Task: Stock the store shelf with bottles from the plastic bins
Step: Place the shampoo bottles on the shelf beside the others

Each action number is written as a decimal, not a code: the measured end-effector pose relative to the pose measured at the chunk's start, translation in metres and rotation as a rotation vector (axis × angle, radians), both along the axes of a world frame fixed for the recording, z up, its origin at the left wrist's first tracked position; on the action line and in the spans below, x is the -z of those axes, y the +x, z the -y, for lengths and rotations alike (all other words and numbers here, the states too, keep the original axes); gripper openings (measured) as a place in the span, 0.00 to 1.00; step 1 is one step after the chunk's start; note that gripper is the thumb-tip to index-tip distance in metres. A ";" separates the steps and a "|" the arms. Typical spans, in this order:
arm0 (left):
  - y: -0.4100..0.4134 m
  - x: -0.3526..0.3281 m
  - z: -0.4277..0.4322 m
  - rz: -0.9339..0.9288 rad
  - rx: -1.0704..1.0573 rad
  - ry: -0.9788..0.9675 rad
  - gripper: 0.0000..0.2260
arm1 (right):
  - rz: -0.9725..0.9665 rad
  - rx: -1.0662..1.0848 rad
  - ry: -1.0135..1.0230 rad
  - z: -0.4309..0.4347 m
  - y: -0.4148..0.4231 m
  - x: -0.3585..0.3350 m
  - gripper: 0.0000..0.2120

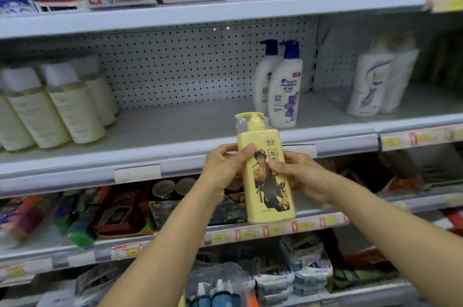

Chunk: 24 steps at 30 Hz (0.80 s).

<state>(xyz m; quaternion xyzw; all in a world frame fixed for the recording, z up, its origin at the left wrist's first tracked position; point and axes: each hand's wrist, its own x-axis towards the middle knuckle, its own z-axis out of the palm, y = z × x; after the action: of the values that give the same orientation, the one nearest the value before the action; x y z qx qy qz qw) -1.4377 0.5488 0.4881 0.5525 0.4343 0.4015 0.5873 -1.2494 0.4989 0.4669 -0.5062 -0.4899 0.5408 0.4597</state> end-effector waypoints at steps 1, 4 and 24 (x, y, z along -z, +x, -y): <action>0.013 -0.006 0.000 0.005 0.002 0.016 0.19 | 0.008 0.011 0.015 0.000 0.012 -0.007 0.30; 0.048 -0.022 0.001 0.008 0.002 0.060 0.20 | 0.018 0.057 0.060 0.000 0.044 -0.025 0.29; 0.187 -0.050 -0.011 0.092 0.062 0.109 0.20 | 0.056 0.280 0.291 -0.031 0.169 -0.073 0.15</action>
<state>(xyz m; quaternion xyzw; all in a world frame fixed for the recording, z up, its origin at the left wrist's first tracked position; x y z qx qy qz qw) -1.2511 0.5597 0.5383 0.5777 0.3672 0.4310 0.5880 -1.0802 0.5297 0.5401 -0.5124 -0.5004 0.3808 0.5848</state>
